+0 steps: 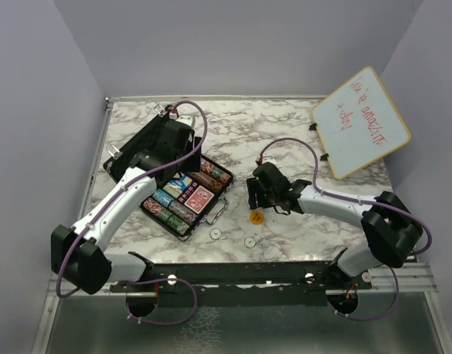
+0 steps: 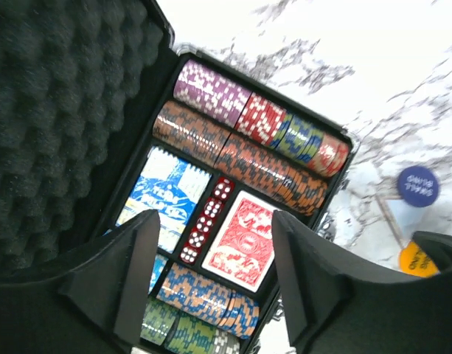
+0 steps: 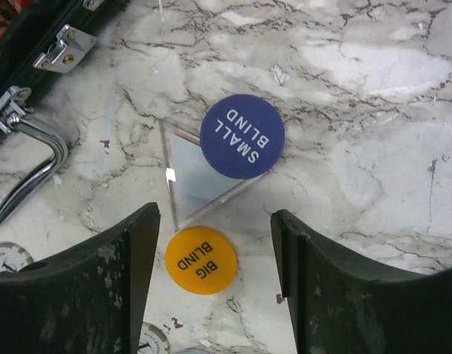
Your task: Pack up texas hold em set
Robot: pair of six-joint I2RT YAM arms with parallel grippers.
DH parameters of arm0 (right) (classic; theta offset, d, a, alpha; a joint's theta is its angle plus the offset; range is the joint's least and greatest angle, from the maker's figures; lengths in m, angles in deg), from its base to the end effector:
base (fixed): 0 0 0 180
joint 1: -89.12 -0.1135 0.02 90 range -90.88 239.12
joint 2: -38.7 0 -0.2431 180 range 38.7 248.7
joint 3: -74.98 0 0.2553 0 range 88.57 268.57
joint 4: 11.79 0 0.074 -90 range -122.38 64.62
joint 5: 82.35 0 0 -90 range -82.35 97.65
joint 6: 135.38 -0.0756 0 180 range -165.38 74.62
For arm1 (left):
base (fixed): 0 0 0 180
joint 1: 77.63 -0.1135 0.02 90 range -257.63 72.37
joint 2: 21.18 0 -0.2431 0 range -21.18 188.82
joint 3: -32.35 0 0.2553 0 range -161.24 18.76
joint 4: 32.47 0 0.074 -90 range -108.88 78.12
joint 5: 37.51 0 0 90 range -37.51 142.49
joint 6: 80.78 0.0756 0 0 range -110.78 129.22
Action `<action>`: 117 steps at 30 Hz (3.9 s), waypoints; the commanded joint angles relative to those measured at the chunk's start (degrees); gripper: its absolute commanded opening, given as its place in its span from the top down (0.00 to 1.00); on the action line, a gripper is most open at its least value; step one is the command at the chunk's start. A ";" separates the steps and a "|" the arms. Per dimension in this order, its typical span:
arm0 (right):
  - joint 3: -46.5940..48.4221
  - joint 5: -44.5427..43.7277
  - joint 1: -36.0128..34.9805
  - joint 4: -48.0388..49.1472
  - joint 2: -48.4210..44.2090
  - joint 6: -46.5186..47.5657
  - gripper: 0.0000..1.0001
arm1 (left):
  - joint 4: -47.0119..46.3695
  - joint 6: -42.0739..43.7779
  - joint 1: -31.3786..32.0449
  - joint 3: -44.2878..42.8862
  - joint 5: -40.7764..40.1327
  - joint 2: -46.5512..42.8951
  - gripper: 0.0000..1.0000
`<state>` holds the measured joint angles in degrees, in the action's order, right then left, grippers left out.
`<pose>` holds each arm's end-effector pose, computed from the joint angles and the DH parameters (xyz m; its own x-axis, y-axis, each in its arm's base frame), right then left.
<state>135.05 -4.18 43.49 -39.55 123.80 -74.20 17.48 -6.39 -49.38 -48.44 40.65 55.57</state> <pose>0.2349 0.2180 0.1298 -0.7834 -0.1261 -0.6085 -0.2686 0.9518 0.1485 0.2909 -0.1387 0.2618 -0.7002 0.0772 -0.7098 0.1548 0.9869 -0.0453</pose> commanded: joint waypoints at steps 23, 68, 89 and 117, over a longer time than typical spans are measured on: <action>13.66 -3.69 -0.39 -10.07 17.54 2.55 0.21 | -11.13 -0.30 0.14 13.93 2.43 -20.70 0.11; 11.08 -7.15 -0.52 -17.10 16.27 -9.94 0.31 | -11.44 -0.47 0.07 14.55 4.46 -19.36 0.11; 8.20 -6.84 -0.61 -14.02 14.09 -11.57 0.29 | -11.40 -0.29 0.11 14.73 4.10 -19.61 0.11; 12.90 1.36 -2.72 -5.99 2.98 1.48 0.55 | -11.40 -1.96 0.13 15.08 -2.75 -23.72 0.11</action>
<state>144.73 -6.96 42.75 -48.93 127.71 -77.74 6.97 -7.14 -49.38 -34.13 42.64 34.35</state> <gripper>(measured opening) 0.603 0.889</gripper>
